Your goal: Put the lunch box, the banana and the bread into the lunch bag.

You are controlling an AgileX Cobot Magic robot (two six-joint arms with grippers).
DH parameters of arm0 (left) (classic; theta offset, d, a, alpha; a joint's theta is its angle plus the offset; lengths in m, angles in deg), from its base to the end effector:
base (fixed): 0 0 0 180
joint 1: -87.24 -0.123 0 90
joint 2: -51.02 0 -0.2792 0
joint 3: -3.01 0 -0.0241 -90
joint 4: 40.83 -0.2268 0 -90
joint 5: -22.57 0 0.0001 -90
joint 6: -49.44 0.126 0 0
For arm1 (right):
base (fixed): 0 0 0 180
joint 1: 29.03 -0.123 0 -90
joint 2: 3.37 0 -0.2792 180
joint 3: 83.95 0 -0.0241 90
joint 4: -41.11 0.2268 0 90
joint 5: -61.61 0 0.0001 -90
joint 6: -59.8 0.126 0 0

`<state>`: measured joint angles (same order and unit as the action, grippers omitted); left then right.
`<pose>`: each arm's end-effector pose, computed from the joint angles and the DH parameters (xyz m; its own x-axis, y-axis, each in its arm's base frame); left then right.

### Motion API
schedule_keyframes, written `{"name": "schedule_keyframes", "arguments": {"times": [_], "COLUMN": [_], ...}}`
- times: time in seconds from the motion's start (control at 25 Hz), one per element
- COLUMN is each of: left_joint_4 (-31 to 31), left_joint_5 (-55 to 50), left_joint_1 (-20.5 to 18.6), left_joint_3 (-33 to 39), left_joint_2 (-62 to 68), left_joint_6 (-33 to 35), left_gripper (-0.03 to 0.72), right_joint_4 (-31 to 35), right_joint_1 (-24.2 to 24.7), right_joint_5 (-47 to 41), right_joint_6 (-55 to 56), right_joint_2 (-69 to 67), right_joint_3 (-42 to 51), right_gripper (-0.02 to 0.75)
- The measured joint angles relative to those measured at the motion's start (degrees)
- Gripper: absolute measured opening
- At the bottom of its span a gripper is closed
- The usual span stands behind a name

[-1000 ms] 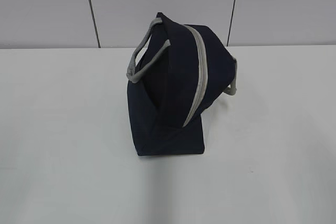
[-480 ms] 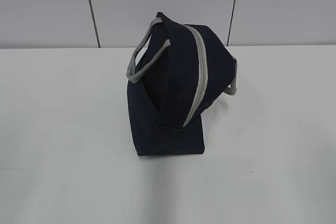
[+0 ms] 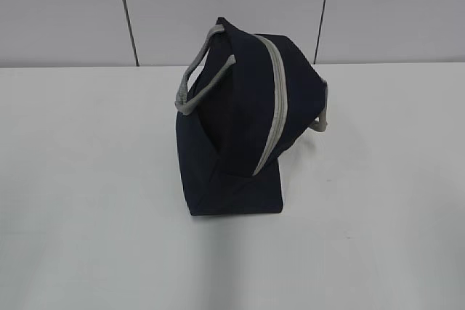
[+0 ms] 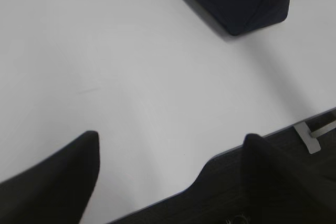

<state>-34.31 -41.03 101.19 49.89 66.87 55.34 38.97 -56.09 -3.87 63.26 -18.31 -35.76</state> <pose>0.0193 -0.0180 0.2505 -0.5555 0.1915 -0.8092 0.3490 0.9370 -0.0178 0.0198 0.0053 0.2404 -0.5743 -0.2430 -0.7817 -0.4057 0.9139 0.0139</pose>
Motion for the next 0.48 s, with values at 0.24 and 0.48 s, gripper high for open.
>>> {"name": "schedule_keyframes", "arguments": {"times": [0.24, 0.48], "left_joint_4": [0.0, 0.0], "left_joint_5": [0.1, 0.1], "left_joint_1": [-2.5, -9.2], "left_joint_3": [0.1, 0.1], "left_joint_2": [-0.2, -2.8], "left_joint_6": [0.0, 0.0], "left_gripper": [0.524, 0.517], "right_joint_4": [0.0, -0.1], "right_joint_1": [5.7, 24.6], "right_joint_5": [0.0, 0.0], "right_joint_6": [0.0, 0.0], "right_joint_2": [0.0, 2.8], "right_joint_3": [0.0, 0.0], "right_gripper": [0.544, 0.544]}}
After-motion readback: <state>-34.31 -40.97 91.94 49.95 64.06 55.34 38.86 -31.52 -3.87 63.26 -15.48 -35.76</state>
